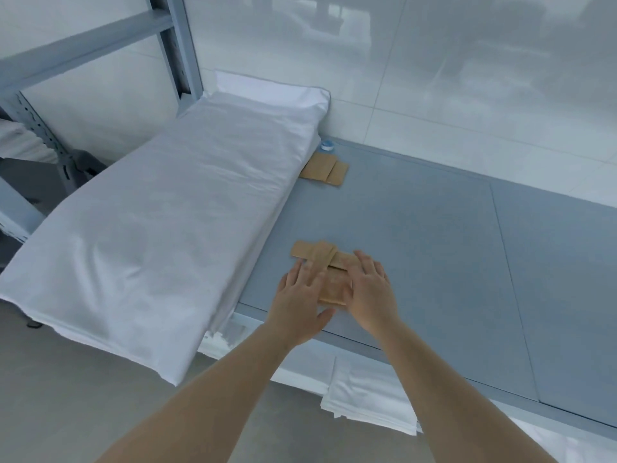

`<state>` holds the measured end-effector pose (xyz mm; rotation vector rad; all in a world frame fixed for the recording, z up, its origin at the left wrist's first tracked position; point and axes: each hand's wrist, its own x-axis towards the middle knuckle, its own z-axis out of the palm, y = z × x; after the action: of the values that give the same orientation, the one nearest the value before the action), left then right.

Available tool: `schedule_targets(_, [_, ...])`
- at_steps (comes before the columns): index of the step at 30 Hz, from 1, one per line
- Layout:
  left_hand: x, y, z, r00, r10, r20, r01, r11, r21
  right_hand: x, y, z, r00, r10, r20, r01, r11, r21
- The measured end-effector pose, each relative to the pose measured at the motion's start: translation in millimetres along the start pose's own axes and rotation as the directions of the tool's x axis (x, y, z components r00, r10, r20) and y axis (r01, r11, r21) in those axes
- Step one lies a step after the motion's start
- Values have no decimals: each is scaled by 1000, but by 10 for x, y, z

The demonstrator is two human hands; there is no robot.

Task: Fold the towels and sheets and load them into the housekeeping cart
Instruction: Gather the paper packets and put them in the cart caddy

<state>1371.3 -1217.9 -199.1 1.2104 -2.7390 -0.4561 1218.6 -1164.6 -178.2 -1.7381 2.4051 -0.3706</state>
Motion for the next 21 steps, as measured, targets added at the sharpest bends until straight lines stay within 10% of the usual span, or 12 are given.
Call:
schedule_targets(7, [196,153,205,999,3,51,-3,1000,2,229,267,102,970,-27,242,36,999,-31])
schedule_targets(21, [-187,283,208,983,-32,183,7,991,134,-623,384,76,985,128,117,-110,982,-152])
